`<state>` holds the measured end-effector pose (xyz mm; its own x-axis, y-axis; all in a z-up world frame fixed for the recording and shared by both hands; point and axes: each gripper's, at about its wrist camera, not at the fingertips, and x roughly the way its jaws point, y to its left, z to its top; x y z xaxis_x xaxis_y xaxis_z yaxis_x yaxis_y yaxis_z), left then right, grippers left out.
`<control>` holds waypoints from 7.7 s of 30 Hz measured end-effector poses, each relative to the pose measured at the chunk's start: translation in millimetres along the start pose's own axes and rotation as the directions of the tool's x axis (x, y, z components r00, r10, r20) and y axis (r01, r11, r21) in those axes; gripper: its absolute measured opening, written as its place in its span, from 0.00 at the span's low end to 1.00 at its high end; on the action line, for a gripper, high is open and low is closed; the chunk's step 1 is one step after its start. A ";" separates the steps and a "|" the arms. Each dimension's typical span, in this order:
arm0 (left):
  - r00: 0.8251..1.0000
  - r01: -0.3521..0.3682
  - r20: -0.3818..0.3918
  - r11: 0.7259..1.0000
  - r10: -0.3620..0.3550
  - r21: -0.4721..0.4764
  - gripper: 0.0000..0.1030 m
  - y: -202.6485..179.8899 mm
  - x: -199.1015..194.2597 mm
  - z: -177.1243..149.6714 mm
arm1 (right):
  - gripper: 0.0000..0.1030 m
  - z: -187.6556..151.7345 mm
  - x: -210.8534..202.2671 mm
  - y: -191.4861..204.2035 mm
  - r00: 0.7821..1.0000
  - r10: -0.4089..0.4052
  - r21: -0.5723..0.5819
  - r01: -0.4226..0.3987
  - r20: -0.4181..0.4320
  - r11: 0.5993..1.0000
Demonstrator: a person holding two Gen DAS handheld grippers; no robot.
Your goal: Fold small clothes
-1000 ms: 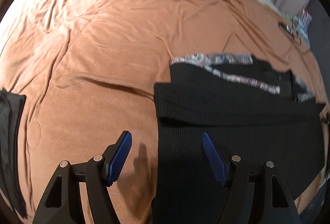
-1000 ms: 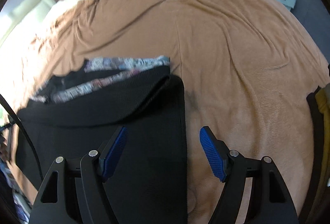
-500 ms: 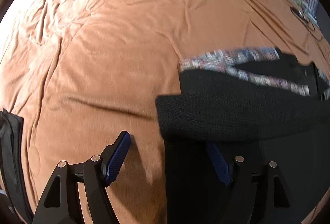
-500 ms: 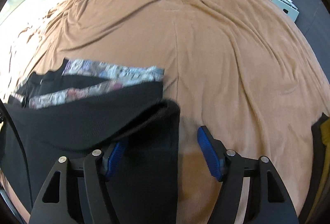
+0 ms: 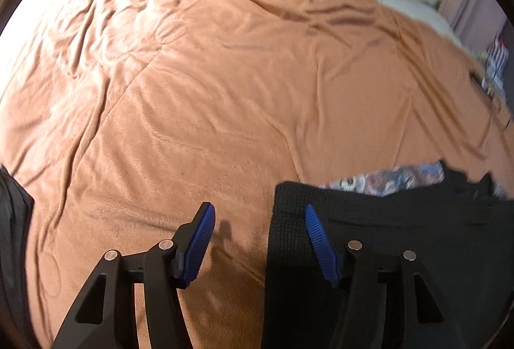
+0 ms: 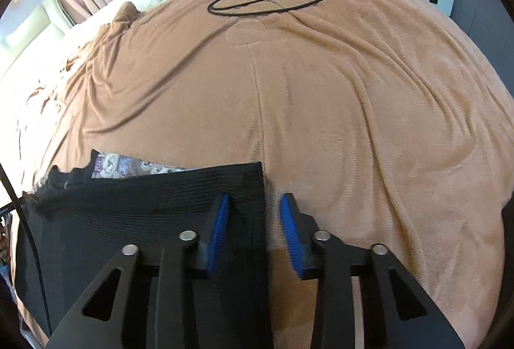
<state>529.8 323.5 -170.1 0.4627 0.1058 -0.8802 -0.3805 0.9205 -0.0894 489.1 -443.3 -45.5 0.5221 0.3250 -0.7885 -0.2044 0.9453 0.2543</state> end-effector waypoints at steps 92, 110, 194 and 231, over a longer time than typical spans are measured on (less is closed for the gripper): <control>0.966 0.170 0.222 0.974 -0.135 -0.151 0.99 3.8 -150.6 -88.5 | 0.93 -75.3 -138.0 23.4 0.993 -0.001 -0.019 0.003 0.119 1.000; 0.900 0.214 0.393 0.976 -0.186 -0.028 0.99 -14.2 -222.9 -141.0 | 0.93 -147.4 -207.7 21.2 0.955 0.113 -0.054 -0.102 0.273 0.993; 0.931 0.357 0.212 0.852 -0.296 -0.382 0.05 60.5 -153.4 -204.7 | 0.00 -234.8 -188.0 -68.0 0.931 0.253 0.420 -0.347 0.263 0.839; 0.925 0.380 0.196 0.816 -0.326 -0.436 0.19 111.4 -189.2 -311.2 | 0.23 -285.8 -233.0 -73.2 0.976 0.195 0.401 -0.217 0.096 0.890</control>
<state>150.7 288.9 -158.5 0.7087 -0.1288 -0.6936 -0.4836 0.6271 -0.6106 145.7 -596.3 -40.4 0.5491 0.5045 -0.6663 0.0371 0.7818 0.6225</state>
